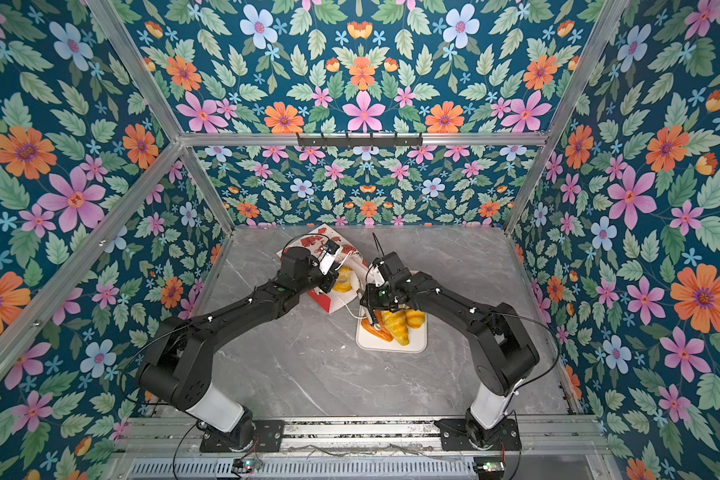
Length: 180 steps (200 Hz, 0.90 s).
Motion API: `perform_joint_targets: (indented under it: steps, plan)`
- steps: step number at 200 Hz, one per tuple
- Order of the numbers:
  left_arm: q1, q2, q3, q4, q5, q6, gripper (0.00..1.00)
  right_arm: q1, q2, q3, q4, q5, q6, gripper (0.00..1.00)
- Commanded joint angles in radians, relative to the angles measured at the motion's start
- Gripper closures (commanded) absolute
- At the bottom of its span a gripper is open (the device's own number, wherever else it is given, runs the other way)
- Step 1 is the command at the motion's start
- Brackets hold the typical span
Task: Take the fake bread out of the paper bag
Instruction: 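Carry the yellow ring bread over the tray with the right tongs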
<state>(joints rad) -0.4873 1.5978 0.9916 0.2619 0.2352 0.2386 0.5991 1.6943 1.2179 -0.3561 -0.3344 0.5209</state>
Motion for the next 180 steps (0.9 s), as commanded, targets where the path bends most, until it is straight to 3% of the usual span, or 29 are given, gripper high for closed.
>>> perform_joint_targets:
  steps: [1, 101, 180]
  plan:
    - [0.003, 0.001, -0.002, 0.039, -0.012, 0.0, 1.0, 0.0, -0.028, 0.0, -0.087, 0.061, -0.059, 1.0]
    - [0.037, -0.004, -0.065, 0.145, -0.099, -0.032, 1.0, -0.038, -0.099, 0.085, -0.339, 0.234, -0.16, 1.0]
    - [0.116, -0.063, -0.146, 0.222, -0.109, -0.054, 1.0, -0.09, 0.052, 0.284, -0.502, 0.274, -0.267, 1.0]
